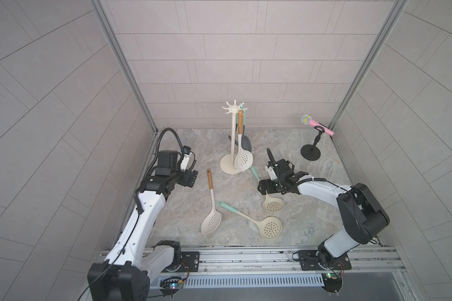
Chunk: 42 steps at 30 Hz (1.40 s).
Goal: Hang the skimmer on the kitchen utensil rack
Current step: Pick up the skimmer from the center of the board.
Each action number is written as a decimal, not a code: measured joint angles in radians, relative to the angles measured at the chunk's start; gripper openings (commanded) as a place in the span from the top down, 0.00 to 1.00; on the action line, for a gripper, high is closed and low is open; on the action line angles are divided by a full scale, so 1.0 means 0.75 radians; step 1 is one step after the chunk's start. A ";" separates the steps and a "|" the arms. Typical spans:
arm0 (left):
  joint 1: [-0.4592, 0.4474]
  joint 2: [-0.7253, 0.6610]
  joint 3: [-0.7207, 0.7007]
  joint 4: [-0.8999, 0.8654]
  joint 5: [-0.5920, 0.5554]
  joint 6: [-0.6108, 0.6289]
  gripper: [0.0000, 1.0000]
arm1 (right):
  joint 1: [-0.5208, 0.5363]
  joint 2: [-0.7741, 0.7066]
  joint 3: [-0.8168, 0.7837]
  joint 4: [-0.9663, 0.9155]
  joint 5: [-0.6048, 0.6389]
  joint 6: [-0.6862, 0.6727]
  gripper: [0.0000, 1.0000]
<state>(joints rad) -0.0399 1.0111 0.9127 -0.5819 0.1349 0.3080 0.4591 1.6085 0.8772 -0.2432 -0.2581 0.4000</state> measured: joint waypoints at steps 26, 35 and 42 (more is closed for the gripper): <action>0.106 -0.211 -0.138 -0.102 0.422 0.026 0.00 | 0.114 0.231 0.170 0.041 0.213 0.201 0.68; 0.229 -0.207 -0.138 -0.122 0.498 0.050 0.00 | 0.100 0.219 0.149 0.065 0.208 0.141 0.95; 0.346 -0.205 -0.138 -0.131 0.576 0.070 0.00 | 0.057 0.158 0.067 0.105 0.115 0.140 1.00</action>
<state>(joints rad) 0.2199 0.8574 0.8089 -0.6804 0.5671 0.3603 0.5018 1.7267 0.9272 -0.1646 -0.1719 0.5049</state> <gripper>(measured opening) 0.997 0.141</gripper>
